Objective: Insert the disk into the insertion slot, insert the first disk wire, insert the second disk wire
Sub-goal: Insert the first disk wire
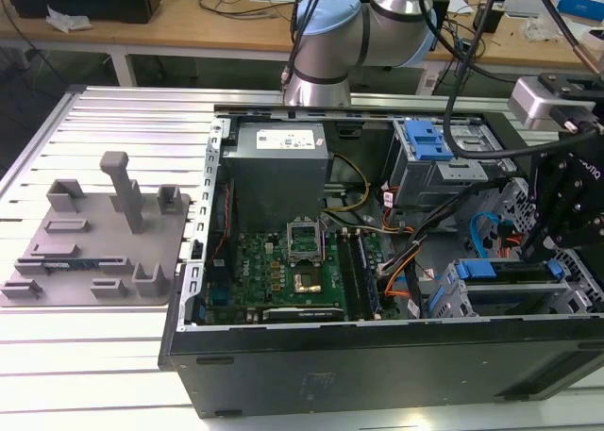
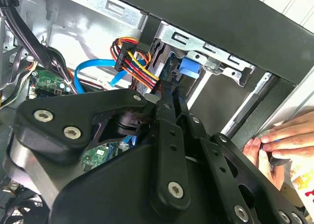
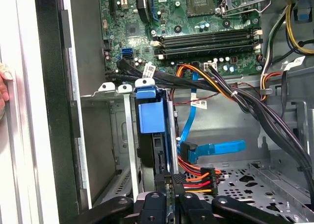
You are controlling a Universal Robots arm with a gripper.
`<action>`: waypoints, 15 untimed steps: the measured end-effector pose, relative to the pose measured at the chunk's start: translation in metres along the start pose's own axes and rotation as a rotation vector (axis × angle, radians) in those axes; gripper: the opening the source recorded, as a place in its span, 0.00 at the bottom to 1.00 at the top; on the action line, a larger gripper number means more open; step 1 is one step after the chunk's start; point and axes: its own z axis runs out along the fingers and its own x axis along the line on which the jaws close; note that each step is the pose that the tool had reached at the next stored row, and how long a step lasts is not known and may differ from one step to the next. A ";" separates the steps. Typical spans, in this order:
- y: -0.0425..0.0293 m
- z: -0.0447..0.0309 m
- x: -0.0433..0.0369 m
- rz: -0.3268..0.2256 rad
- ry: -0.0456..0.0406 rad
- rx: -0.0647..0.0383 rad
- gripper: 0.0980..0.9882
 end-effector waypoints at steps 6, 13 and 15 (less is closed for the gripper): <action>0.0000 0.0029 0.0005 0.000 0.0000 0.000 0.07; 0.0000 0.0071 0.0007 0.000 0.0000 0.000 0.07; -0.0001 0.0079 0.0011 0.000 -0.0004 0.000 0.07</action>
